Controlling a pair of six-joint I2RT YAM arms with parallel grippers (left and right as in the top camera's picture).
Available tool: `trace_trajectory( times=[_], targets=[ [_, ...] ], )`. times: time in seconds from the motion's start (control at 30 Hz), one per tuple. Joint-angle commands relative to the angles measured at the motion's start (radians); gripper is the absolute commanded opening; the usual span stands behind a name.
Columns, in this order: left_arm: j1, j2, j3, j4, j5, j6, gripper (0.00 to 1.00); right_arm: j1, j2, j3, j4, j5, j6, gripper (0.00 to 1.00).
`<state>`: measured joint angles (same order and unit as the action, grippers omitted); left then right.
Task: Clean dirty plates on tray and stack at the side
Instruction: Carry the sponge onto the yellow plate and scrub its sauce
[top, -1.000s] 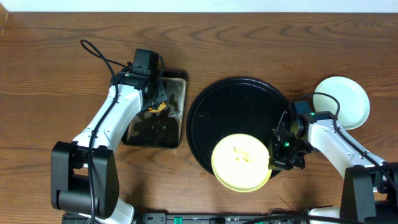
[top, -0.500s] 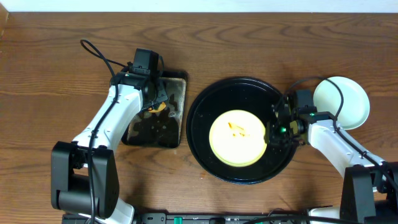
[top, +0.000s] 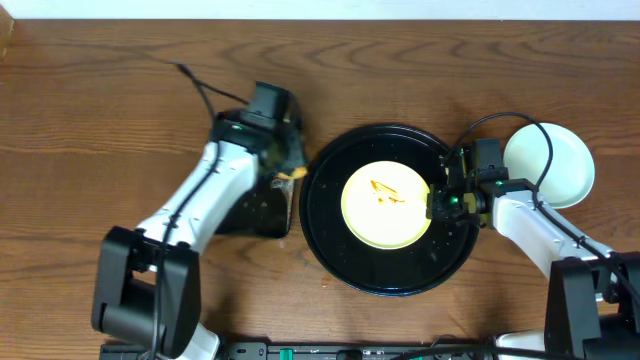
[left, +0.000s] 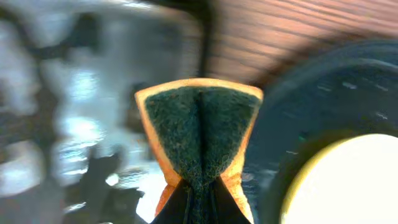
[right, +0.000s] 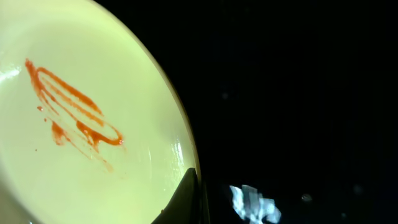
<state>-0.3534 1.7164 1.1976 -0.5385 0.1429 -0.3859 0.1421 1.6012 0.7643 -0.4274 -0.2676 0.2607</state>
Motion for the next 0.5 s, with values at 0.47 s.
trace_trajectory(
  times=[0.47],
  targets=[
    [-0.342, 0.107, -0.007, 0.187, 0.030, -0.038, 0.08, 0.036, 0.021, -0.009, -0.003, 0.009, 0.009, 0.01]
  ],
)
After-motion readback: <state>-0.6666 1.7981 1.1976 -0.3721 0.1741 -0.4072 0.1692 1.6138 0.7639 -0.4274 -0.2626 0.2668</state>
